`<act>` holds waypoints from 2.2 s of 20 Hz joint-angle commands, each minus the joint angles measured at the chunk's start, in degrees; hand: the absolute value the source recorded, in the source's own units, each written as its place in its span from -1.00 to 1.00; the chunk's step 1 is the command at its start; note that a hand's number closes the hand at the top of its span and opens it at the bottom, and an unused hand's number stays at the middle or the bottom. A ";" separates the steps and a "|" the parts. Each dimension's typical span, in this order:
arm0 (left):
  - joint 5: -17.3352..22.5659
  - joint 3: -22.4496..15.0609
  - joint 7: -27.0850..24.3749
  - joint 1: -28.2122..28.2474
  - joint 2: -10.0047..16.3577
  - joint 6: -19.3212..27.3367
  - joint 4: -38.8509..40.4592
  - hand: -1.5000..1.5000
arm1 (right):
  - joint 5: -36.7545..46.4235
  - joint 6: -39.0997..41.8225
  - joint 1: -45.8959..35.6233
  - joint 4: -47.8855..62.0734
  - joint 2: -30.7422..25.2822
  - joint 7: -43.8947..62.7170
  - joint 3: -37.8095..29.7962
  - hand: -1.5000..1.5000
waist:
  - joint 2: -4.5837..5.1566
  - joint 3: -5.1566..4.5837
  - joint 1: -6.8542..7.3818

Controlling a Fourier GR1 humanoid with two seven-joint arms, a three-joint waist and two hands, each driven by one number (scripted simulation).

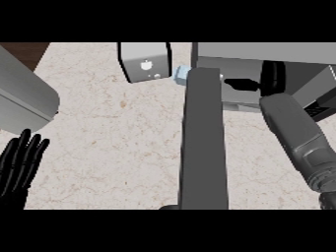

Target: Pick up the milk, place it into the microwave and close the microwave

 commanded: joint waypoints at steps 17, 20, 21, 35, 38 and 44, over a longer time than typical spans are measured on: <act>-1.79 -1.75 1.17 2.32 -1.62 1.19 -2.72 -1.00 | -7.07 20.46 5.80 -2.23 -6.77 -9.23 -7.08 -1.00 | -0.90 -0.05 -2.20; -3.42 -3.18 0.43 4.16 -2.39 1.41 -2.93 -1.00 | -7.62 18.82 7.62 -2.82 -2.02 -9.48 -7.05 -1.00 | -1.26 -0.11 -2.80; -5.63 -7.76 0.85 3.29 -2.84 4.74 -2.75 -1.00 | -7.57 20.93 8.41 -3.13 -2.55 -9.70 -6.77 -1.00 | -1.38 -0.11 -3.28; -1.91 -5.21 3.15 4.82 -2.16 1.73 -5.56 -1.00 | -9.85 30.76 22.34 -6.78 2.04 -14.16 -6.14 -1.00 | -1.79 -0.15 -4.59; -1.50 -4.35 3.94 5.57 -1.87 1.80 -6.33 -1.00 | -9.81 31.63 25.04 -7.41 3.65 -15.62 -5.48 -1.00 | -1.73 -0.15 -4.19; -2.09 -8.53 -1.41 7.71 -1.75 -1.69 -2.19 -1.00 | -12.72 36.46 32.01 -10.54 6.84 -19.34 -6.10 -1.00 | -1.84 -0.18 -4.32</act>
